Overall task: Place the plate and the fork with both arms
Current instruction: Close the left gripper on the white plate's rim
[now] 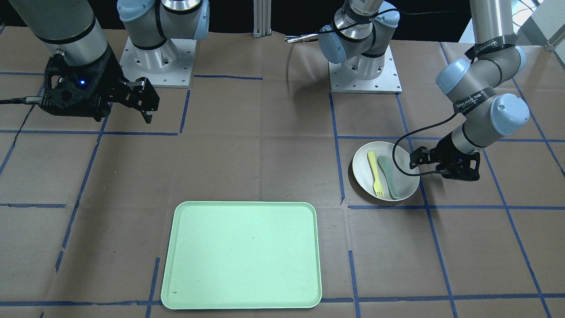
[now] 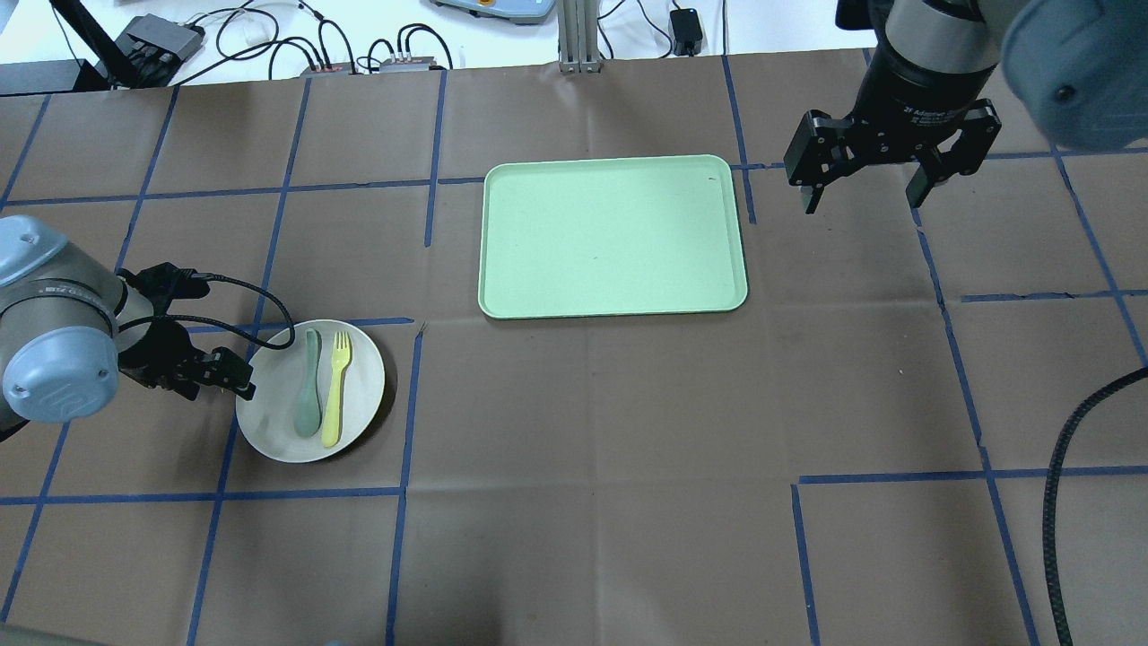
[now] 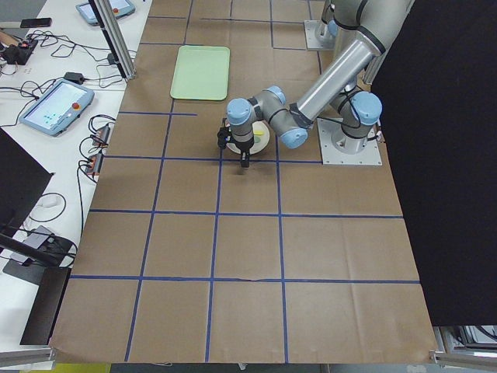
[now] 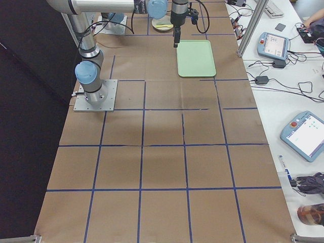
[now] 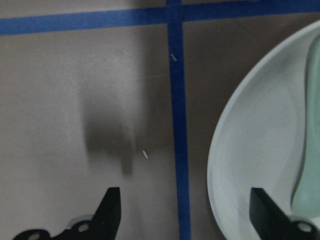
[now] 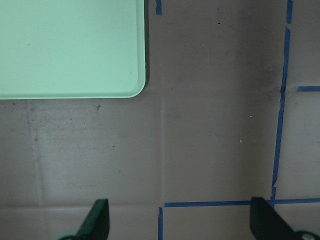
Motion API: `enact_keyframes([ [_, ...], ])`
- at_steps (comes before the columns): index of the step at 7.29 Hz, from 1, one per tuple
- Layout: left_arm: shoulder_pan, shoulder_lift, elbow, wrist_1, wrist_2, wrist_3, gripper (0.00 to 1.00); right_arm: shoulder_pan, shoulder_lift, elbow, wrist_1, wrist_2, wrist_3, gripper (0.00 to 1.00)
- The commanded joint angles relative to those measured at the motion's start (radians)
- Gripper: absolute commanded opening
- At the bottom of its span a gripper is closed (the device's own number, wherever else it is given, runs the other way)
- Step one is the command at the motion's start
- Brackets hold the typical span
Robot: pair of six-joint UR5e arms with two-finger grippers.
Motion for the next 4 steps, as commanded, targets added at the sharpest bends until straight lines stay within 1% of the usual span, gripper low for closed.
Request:
enact_keyframes([
  [1,-0.004,-0.004,0.000,-0.010,-0.005,-0.004,0.75,0.000,0.000,0.001,0.000,0.001,0.002,1.00],
  [2,-0.006,-0.007,0.000,-0.013,-0.008,-0.010,0.68,0.000,-0.001,-0.001,-0.001,0.001,0.002,1.00],
  [3,-0.007,-0.005,-0.002,-0.015,-0.040,-0.025,0.64,0.000,-0.001,-0.001,-0.001,0.002,0.000,1.00],
  [4,-0.007,-0.005,-0.001,-0.019,-0.047,-0.025,0.62,0.000,0.000,-0.001,-0.001,0.002,0.002,1.00],
])
